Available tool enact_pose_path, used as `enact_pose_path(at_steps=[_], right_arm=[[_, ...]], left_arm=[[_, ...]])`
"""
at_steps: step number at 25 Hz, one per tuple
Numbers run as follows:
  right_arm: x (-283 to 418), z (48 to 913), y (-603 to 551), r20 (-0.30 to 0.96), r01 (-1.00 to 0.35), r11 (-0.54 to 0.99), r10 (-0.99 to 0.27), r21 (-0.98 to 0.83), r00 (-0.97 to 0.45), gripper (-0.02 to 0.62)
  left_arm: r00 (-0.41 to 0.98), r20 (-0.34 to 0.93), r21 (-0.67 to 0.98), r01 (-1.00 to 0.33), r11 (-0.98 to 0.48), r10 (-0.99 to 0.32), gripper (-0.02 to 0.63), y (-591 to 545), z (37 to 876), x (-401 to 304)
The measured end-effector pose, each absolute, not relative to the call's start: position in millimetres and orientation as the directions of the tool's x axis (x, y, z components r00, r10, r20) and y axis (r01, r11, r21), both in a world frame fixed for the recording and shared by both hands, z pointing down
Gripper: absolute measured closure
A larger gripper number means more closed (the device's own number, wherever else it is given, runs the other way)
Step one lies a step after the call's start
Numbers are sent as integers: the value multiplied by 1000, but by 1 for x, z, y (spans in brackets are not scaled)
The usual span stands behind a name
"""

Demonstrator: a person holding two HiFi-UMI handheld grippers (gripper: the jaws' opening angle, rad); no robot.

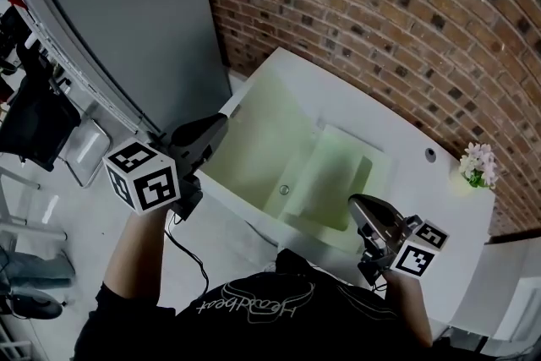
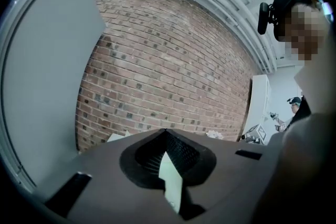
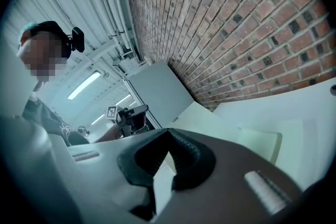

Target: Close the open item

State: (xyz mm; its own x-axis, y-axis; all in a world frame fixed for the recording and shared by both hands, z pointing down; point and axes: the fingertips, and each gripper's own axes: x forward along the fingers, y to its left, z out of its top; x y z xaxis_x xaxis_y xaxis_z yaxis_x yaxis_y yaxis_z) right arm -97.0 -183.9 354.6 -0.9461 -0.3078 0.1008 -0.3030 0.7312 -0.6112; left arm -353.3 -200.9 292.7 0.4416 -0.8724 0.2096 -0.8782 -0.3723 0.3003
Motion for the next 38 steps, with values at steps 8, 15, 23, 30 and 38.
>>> enact_pose_path(at_steps=[8,15,23,30,38], right_arm=[[-91,361,-199,128,-317,718,-306,-619,-943,592],[-91,374,-202,160,-328,706,-295,-628,-942,592],[-88,384,-207,201,-350,696,-289,-627,-936,592],[-92,387,-211,212,-342,699,-269,-628,-939,592],[-99,388,-211,203,-322,703,-250,-634,-947,592]], left_arm=[[400,299,254,-908,-332,-866,604,-226,322,-403],[428,352,289,-896,-338,-832,604,-239,370,-419],[460,379,354,-874,-334,-803,604,-245,418,-426],[570,315,510,-776,-372,-759,600,-242,419,-417],[620,402,497,-766,-407,-674,557,-234,431,-392]])
